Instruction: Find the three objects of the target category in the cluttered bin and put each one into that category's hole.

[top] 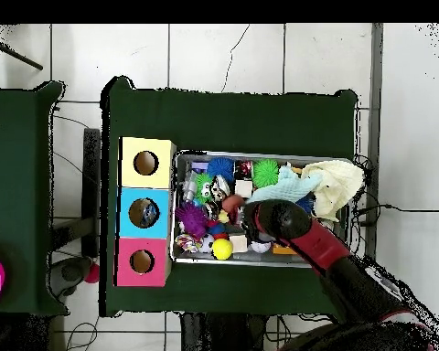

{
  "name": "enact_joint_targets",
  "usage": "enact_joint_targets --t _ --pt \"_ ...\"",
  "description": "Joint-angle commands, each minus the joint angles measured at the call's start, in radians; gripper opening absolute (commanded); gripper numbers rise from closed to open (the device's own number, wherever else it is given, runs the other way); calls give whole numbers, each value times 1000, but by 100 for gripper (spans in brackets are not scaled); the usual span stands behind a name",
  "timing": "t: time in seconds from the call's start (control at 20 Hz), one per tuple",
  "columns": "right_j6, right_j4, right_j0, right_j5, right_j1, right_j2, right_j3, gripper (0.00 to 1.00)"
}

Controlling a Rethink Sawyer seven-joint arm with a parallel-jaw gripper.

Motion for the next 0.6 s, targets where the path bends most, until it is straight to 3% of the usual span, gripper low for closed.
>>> enact_joint_targets --t 0.05,0.35,0.6 --pt "220 73 49 116 -38 45 3 0" --pt "238 35 134 299 -108 -69 -63 0" --pt "218 -67 228 519 -155 -193 -181 0"
